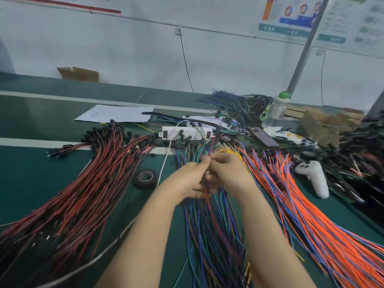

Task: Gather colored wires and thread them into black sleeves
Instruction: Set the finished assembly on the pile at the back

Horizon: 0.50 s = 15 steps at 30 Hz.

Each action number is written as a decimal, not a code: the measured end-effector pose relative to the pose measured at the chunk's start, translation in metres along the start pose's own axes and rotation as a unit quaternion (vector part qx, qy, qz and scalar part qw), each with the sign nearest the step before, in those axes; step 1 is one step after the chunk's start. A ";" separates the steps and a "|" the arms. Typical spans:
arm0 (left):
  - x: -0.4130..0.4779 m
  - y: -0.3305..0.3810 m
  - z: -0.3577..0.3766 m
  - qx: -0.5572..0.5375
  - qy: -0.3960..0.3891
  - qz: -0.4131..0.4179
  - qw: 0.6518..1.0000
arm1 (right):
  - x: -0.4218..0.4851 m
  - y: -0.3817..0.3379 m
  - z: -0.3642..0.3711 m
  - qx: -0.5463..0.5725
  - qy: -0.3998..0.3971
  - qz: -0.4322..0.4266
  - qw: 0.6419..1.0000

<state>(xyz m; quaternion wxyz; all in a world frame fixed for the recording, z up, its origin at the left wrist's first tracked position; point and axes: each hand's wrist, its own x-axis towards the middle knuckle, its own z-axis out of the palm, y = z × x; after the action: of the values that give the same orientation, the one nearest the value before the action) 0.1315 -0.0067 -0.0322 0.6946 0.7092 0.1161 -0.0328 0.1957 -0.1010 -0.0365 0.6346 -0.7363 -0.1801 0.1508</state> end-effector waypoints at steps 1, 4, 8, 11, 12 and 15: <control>0.010 -0.011 -0.006 -0.002 -0.001 0.009 1.000 | 0.002 0.001 0.005 0.002 -0.007 -0.002 1.000; 0.018 -0.031 -0.026 -0.145 0.037 0.015 0.989 | 0.009 0.009 0.004 -0.030 0.031 0.005 0.999; 0.026 -0.054 -0.052 -0.486 0.065 0.040 0.871 | 0.010 0.028 -0.003 -0.310 0.116 0.020 0.944; 0.031 -0.058 -0.052 -0.535 0.069 0.052 0.840 | 0.009 0.037 0.017 -0.410 0.033 0.081 0.908; 0.031 -0.058 -0.050 -0.521 0.069 0.051 0.849 | 0.012 0.039 0.023 -0.440 0.016 0.085 0.894; 0.032 -0.059 -0.046 -0.467 0.061 0.045 0.881 | 0.022 0.038 0.024 -0.461 0.000 0.078 0.884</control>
<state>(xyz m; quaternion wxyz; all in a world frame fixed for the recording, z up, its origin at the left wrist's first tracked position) 0.1450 0.0434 -0.0948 0.9375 0.3079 0.1280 0.0997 0.2073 -0.0752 -0.0776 0.2097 -0.9575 -0.1711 0.0998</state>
